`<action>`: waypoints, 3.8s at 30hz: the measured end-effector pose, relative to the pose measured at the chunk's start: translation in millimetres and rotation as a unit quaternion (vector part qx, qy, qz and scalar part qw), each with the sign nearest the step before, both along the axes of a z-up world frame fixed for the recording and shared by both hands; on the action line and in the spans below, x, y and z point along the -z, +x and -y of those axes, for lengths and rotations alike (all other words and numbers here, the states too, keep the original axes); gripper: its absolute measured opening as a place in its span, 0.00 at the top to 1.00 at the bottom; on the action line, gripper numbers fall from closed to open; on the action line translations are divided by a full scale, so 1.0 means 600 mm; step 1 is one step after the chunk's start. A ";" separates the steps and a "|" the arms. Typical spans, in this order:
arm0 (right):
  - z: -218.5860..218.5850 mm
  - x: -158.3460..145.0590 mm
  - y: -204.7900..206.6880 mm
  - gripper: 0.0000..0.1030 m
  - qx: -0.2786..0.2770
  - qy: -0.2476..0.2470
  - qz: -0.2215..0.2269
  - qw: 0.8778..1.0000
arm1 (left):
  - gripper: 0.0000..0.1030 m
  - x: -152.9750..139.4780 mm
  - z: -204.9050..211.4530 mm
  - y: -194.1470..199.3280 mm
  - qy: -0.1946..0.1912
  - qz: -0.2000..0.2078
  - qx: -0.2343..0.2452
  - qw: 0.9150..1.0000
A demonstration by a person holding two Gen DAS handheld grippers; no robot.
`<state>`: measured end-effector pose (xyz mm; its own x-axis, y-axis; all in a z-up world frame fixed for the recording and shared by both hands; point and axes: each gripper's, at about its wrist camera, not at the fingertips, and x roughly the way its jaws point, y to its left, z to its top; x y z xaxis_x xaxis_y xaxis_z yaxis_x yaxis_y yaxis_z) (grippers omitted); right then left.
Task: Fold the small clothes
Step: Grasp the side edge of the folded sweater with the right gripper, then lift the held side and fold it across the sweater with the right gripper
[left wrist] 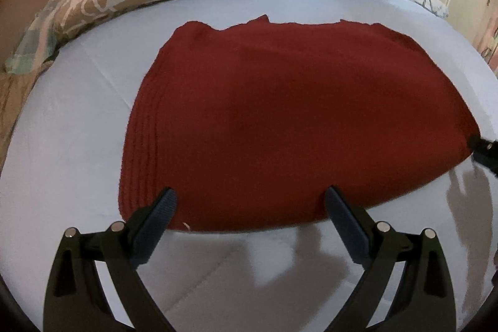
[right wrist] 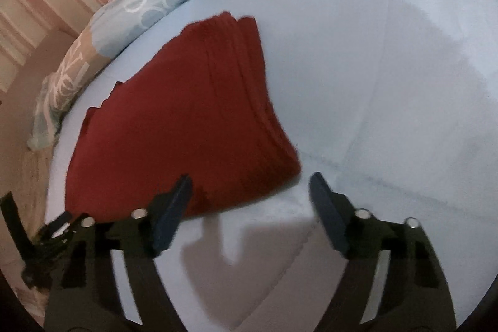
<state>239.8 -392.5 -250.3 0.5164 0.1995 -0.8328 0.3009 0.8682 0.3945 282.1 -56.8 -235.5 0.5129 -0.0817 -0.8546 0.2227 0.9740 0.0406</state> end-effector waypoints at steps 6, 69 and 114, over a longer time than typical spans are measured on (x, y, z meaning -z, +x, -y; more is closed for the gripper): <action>-0.004 0.011 0.026 0.36 0.008 0.000 -0.009 1.000 | 0.06 0.000 0.004 0.002 0.009 0.005 -0.001 1.000; -0.019 0.018 0.092 0.36 -0.037 -0.035 -0.020 0.998 | 0.06 0.018 -0.001 0.044 0.022 0.021 -0.029 0.999; -0.173 -0.125 0.089 0.82 -0.122 -0.183 0.132 0.967 | 0.06 0.033 0.085 0.073 0.042 -0.032 -0.043 0.998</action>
<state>293.0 -288.5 -175.6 0.6950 0.0590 -0.7165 0.0006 0.9966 0.0827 325.7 -108.1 -255.5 0.4598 0.0340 -0.8874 0.1428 0.9834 0.1117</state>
